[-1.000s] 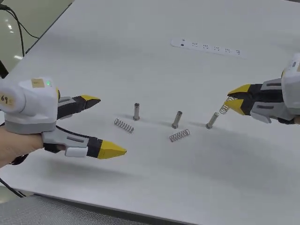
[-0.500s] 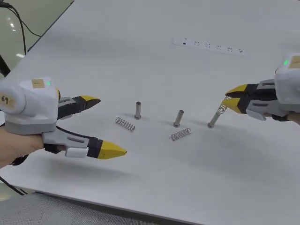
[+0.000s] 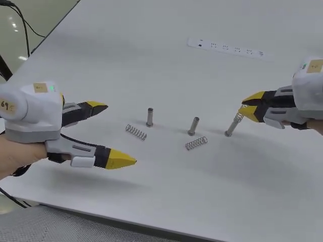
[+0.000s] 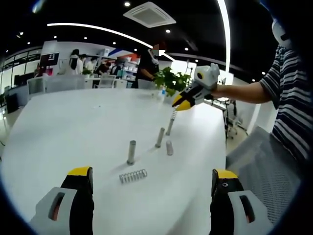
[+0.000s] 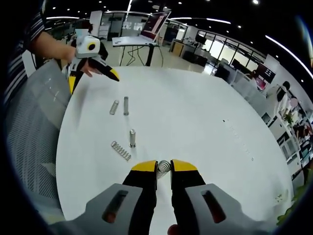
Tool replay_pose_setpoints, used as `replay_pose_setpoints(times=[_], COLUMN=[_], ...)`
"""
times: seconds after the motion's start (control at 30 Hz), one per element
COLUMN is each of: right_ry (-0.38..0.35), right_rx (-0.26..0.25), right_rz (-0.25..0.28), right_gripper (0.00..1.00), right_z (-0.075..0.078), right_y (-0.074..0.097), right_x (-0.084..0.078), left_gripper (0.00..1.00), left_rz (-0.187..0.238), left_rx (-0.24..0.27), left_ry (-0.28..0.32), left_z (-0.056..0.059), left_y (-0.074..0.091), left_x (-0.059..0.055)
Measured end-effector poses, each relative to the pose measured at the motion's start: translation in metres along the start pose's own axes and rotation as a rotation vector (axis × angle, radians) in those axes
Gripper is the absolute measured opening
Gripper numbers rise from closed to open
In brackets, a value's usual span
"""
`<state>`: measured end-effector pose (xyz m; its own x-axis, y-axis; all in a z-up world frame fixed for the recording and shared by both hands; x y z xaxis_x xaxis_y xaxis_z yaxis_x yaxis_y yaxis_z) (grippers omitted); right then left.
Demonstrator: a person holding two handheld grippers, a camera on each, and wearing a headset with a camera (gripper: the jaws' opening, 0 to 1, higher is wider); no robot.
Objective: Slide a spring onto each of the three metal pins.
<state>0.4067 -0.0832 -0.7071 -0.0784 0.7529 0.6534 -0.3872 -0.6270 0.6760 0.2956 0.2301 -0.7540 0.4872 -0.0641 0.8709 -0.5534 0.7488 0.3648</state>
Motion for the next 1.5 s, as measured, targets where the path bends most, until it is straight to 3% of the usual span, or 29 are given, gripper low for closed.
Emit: replay_pose_setpoints(times=[0.6, 0.77, 1.5], right_ry=[-0.012, -0.044, -0.055], right_rx=[0.030, 0.036, 0.043], right_rz=[-0.062, -0.069, -0.099], right_gripper=[0.08, 0.08, 0.08], right_z=[-0.006, -0.008, -0.015], right_y=[-0.022, -0.027, -0.035], right_x=[-0.015, -0.021, -0.029], left_gripper=[0.98, 0.98, 0.98], left_rz=[-0.001, 0.000, -0.003], left_rx=[0.003, 0.001, 0.002], left_ry=[0.007, 0.009, 0.008], left_z=[0.000, 0.001, 0.000], left_y=[0.002, 0.002, 0.002], left_x=[-0.002, -0.002, -0.001])
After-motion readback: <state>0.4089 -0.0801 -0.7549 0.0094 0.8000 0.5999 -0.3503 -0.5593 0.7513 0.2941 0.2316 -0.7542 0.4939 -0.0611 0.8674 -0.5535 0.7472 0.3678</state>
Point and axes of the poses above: the centre of the closed fingertips' face, and the gripper's own axes: y roughly backward along the fingers, z roughly to its right, x roughly out of its top, the point moved 8 cm from there along y, roughly backward along the fingers, and after that the axes turned 8 degrees about y, right-handed, at the moved point
